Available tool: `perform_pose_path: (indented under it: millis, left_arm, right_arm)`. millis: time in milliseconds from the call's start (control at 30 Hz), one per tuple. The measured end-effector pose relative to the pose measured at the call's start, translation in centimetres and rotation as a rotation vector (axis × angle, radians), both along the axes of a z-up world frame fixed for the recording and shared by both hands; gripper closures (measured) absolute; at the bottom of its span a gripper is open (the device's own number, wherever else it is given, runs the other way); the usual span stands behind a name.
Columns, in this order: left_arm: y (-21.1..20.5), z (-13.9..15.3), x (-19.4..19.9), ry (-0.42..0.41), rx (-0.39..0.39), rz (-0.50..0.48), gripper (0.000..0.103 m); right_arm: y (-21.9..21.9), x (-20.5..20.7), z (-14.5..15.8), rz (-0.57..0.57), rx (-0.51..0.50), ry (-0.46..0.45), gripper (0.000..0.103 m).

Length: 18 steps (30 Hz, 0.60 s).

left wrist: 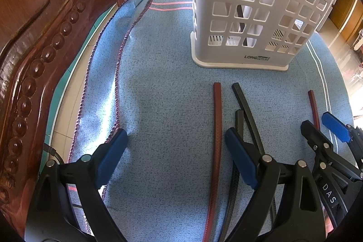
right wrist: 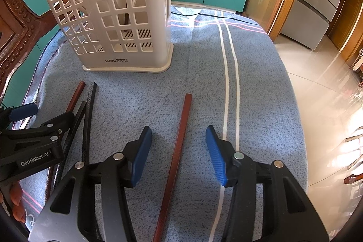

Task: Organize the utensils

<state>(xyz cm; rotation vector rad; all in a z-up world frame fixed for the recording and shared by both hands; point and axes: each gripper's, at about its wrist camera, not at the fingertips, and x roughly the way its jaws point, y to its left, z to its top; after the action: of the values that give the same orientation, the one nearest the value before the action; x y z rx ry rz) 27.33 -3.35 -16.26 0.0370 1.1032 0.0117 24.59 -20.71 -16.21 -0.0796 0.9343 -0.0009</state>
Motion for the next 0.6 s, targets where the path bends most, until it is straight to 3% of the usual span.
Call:
perform_pose_path:
  millis: [600]
  left_arm:
    - [0.17, -0.08, 0.04, -0.001, 0.000, 0.000, 0.014]
  right_arm:
    - [0.07, -0.03, 0.01, 0.002, -0.002, -0.002, 0.053]
